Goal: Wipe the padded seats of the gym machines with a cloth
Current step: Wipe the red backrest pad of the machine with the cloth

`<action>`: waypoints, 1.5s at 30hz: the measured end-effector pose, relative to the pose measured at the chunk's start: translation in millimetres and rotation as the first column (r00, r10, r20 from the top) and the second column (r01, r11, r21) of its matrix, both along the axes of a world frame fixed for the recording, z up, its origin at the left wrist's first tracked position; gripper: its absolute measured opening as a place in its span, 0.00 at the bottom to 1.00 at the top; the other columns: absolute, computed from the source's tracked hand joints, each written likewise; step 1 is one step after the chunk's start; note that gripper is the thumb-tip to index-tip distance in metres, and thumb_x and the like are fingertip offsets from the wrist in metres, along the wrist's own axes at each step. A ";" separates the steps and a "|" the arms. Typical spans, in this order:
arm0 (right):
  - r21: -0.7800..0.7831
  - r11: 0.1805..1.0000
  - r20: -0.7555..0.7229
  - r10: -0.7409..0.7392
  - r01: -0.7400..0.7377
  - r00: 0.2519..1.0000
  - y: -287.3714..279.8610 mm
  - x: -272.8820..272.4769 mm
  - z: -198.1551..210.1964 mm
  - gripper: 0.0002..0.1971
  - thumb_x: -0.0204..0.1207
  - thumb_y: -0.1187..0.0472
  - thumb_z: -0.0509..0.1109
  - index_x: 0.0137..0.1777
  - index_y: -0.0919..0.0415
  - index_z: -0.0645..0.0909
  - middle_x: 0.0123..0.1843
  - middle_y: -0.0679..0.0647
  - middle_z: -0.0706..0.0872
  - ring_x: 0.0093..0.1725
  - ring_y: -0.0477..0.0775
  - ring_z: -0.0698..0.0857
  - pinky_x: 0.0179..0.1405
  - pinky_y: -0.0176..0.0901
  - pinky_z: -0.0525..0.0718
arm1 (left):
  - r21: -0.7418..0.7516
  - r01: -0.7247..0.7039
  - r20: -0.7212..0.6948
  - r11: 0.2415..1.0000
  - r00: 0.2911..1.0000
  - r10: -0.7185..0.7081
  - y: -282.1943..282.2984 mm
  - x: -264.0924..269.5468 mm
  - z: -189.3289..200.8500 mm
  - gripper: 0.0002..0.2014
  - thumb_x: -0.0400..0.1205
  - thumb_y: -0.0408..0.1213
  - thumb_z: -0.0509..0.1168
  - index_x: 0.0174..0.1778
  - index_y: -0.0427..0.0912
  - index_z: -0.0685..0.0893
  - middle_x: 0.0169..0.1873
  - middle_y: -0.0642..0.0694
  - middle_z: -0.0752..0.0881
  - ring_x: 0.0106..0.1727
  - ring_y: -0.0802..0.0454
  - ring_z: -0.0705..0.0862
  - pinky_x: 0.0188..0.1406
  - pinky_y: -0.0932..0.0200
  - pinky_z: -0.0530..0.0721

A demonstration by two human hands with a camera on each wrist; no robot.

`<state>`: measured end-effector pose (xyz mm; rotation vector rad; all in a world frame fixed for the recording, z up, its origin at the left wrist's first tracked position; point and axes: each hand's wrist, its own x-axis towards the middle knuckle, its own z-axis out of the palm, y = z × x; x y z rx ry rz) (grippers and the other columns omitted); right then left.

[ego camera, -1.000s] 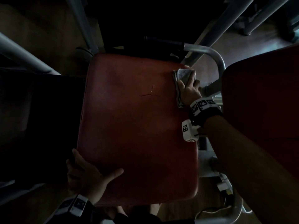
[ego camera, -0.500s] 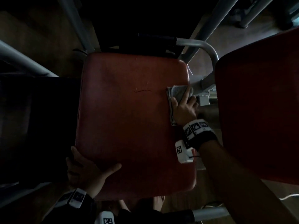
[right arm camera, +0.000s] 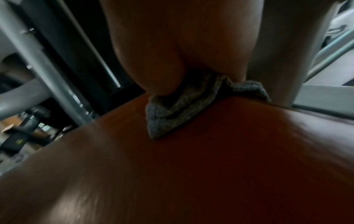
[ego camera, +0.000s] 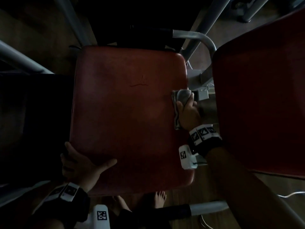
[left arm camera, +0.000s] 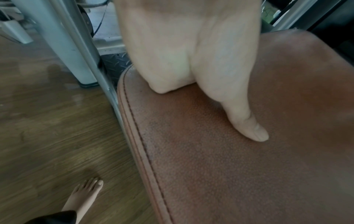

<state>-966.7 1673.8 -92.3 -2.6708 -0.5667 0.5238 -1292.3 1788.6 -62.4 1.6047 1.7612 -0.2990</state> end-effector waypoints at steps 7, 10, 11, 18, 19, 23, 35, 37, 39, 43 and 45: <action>0.120 0.984 -0.221 -0.103 0.132 0.970 -36.4 -30.0 14.2 0.30 0.85 0.53 0.60 0.83 0.62 0.56 0.69 0.66 0.78 0.66 0.66 0.80 0.59 0.46 0.77 | 0.002 -0.029 0.020 1.000 0.999 0.029 -1.1 1.2 0.7 0.79 0.41 0.69 0.79 0.80 0.60 0.31 0.83 0.33 0.44 0.82 0.27 0.52 0.76 0.25 0.58; 0.006 0.988 -0.268 -0.144 0.151 0.952 -73.1 -60.5 21.7 0.27 0.85 0.52 0.59 0.78 0.67 0.64 0.69 0.67 0.78 0.66 0.66 0.80 0.53 0.40 0.70 | -0.006 -0.030 0.017 1.000 0.999 0.030 -2.1 1.9 0.3 0.79 0.42 0.68 0.79 0.80 0.61 0.31 0.83 0.34 0.44 0.81 0.25 0.52 0.76 0.24 0.58; -0.011 0.985 -0.301 -0.169 0.174 0.939 -81.2 -65.3 23.1 0.25 0.85 0.51 0.59 0.75 0.68 0.67 0.67 0.68 0.80 0.64 0.66 0.81 0.52 0.40 0.72 | -0.005 -0.035 0.015 0.999 0.999 0.035 -2.1 1.7 -0.3 0.79 0.42 0.68 0.79 0.80 0.61 0.31 0.83 0.34 0.43 0.81 0.25 0.51 0.76 0.24 0.57; -0.049 0.972 -0.323 -0.234 0.231 0.917 -62.5 -46.5 20.0 0.23 0.85 0.50 0.59 0.68 0.70 0.72 0.65 0.68 0.82 0.64 0.67 0.81 0.52 0.45 0.72 | 0.015 -0.025 0.014 1.000 1.000 0.025 -3.5 2.8 2.7 0.79 0.43 0.67 0.79 0.81 0.58 0.32 0.83 0.32 0.44 0.81 0.25 0.52 0.76 0.25 0.58; -0.036 0.973 -0.317 -0.229 0.230 0.920 -61.7 -47.6 20.8 0.23 0.85 0.51 0.59 0.68 0.70 0.71 0.65 0.68 0.81 0.64 0.67 0.80 0.53 0.45 0.72 | 0.017 -0.022 0.013 1.000 1.000 0.022 -3.6 3.3 3.5 0.79 0.43 0.67 0.79 0.81 0.58 0.32 0.83 0.32 0.45 0.81 0.25 0.53 0.75 0.24 0.59; -0.041 0.972 -0.337 -0.232 0.232 0.912 -86.3 -70.4 25.5 0.21 0.84 0.52 0.60 0.70 0.66 0.71 0.62 0.66 0.83 0.60 0.65 0.83 0.54 0.49 0.78 | 0.008 -0.017 -0.002 1.000 1.000 0.017 -3.1 5.2 5.3 0.78 0.45 0.66 0.80 0.81 0.58 0.32 0.83 0.32 0.45 0.81 0.24 0.53 0.75 0.24 0.60; -0.099 0.958 -0.408 -0.287 0.270 0.867 -111.8 -98.4 42.0 0.13 0.86 0.58 0.59 0.65 0.62 0.75 0.54 0.58 0.85 0.56 0.59 0.84 0.49 0.42 0.73 | 0.026 -0.020 -0.012 0.999 1.000 0.020 -4.6 6.9 5.0 0.77 0.47 0.65 0.81 0.82 0.57 0.32 0.83 0.32 0.45 0.81 0.26 0.53 0.76 0.26 0.59; -0.094 0.955 -0.382 -0.295 0.281 0.876 -100.9 -87.5 36.8 0.12 0.86 0.58 0.59 0.63 0.65 0.76 0.57 0.61 0.85 0.59 0.62 0.83 0.49 0.42 0.73 | 0.024 -0.021 -0.007 0.999 1.000 0.022 -5.3 6.4 3.8 0.77 0.48 0.64 0.81 0.82 0.58 0.31 0.83 0.32 0.45 0.81 0.26 0.53 0.76 0.26 0.59; -0.094 0.958 -0.369 -0.287 0.272 0.884 -98.0 -87.3 36.6 0.14 0.86 0.58 0.59 0.64 0.67 0.75 0.59 0.63 0.85 0.60 0.63 0.83 0.51 0.45 0.76 | 0.025 -0.022 -0.003 0.999 1.000 0.022 -5.2 4.9 3.3 0.78 0.46 0.65 0.80 0.81 0.58 0.31 0.83 0.32 0.45 0.81 0.25 0.53 0.76 0.26 0.59; -0.088 0.956 -0.381 -0.292 0.280 0.877 -120.3 -111.3 46.9 0.17 0.86 0.56 0.58 0.72 0.57 0.73 0.59 0.59 0.86 0.55 0.58 0.84 0.52 0.44 0.78 | 0.025 -0.030 0.000 0.999 1.000 0.030 -4.1 6.5 3.0 0.78 0.44 0.66 0.80 0.81 0.60 0.32 0.83 0.33 0.46 0.80 0.25 0.54 0.75 0.25 0.60; -0.128 0.948 -0.401 -0.318 0.291 0.859 -130.5 -121.3 48.8 0.16 0.85 0.54 0.58 0.70 0.54 0.74 0.55 0.59 0.87 0.49 0.56 0.84 0.50 0.46 0.80 | 0.015 -0.044 -0.005 0.999 0.999 0.044 -3.8 7.0 2.2 0.78 0.45 0.64 0.82 0.80 0.61 0.31 0.83 0.34 0.44 0.81 0.25 0.53 0.75 0.24 0.59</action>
